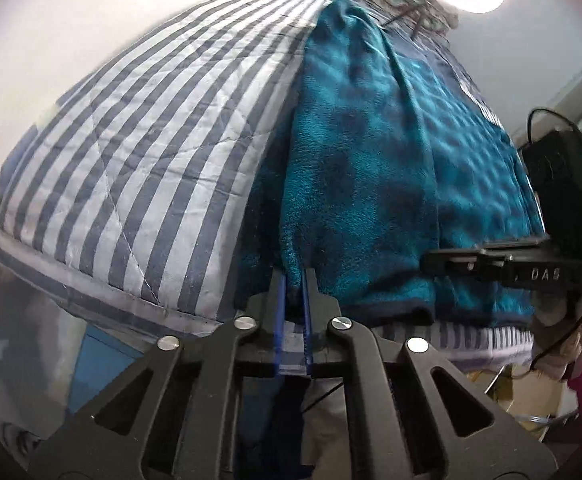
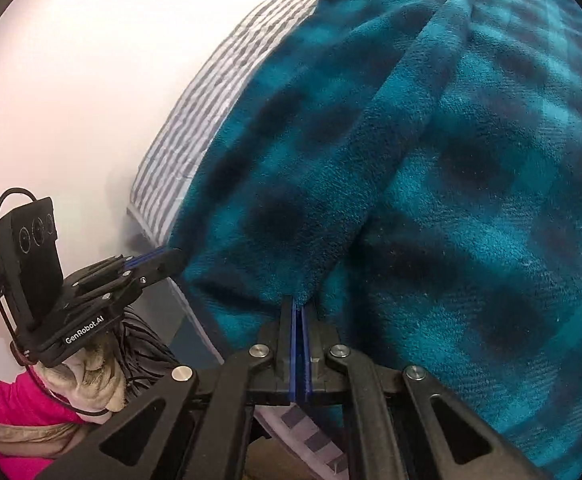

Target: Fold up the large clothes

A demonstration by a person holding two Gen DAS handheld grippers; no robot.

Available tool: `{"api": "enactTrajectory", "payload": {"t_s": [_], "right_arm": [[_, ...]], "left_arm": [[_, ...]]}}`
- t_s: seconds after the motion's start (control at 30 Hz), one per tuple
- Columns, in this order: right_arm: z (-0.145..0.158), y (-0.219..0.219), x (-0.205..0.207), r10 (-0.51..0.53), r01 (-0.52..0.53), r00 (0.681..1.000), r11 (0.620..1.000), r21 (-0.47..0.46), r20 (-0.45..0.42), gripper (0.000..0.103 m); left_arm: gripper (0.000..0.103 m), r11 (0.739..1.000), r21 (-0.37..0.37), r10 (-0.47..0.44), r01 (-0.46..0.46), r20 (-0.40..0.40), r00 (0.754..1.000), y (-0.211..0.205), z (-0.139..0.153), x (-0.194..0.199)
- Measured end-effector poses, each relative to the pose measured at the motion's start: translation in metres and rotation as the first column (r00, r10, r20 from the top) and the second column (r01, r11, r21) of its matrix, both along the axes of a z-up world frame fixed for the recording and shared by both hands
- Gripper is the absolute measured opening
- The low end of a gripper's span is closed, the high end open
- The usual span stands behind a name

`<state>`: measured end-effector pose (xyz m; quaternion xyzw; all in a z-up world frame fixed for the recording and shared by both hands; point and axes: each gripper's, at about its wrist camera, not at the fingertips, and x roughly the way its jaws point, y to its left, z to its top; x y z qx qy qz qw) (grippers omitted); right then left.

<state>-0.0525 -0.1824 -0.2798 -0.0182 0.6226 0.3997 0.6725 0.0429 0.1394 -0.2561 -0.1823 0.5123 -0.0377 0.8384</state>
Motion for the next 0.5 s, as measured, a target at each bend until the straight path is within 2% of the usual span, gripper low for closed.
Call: {"api": "enactTrajectory", "payload": {"t_s": [0.03, 0.1, 0.17, 0.3, 0.33, 0.43, 0.5], "right_arm": [[0.002, -0.008, 0.008, 0.010, -0.010, 1.000, 1.000, 0.009, 0.006, 0.001], [0.018, -0.005, 0.012, 0.031, -0.031, 0.999, 0.999, 0.014, 0.027, 0.010], [0.035, -0.014, 0.017, 0.038, -0.041, 0.998, 0.998, 0.039, 0.059, 0.032], [0.074, -0.030, 0.041, -0.007, -0.009, 0.989, 0.994, 0.106, 0.148, 0.035], [0.081, -0.034, 0.047, -0.027, 0.007, 0.985, 0.993, 0.118, 0.170, 0.038], [0.110, -0.058, 0.091, -0.115, 0.078, 0.965, 0.984, 0.159, 0.238, 0.046], [0.125, -0.062, 0.115, -0.178, 0.128, 0.946, 0.973, 0.194, 0.270, 0.047]], "left_arm": [[0.010, 1.000, 0.015, -0.005, 0.005, 0.005, 1.000, 0.001, 0.007, -0.002], [0.017, 0.998, 0.058, -0.005, 0.004, 0.027, 1.000, 0.002, 0.016, -0.003], [0.020, 0.994, 0.106, -0.003, -0.004, 0.071, 0.997, 0.005, 0.032, -0.012], [0.020, 0.993, 0.121, -0.026, 0.009, 0.140, 0.990, 0.002, 0.058, -0.004], [0.020, 0.993, 0.115, -0.035, 0.018, 0.150, 0.988, 0.000, 0.061, 0.002], [0.020, 0.994, 0.102, -0.048, 0.030, 0.172, 0.984, -0.012, 0.066, 0.028], [0.020, 0.993, 0.109, -0.069, 0.049, 0.185, 0.980, -0.021, 0.064, 0.044]]}}
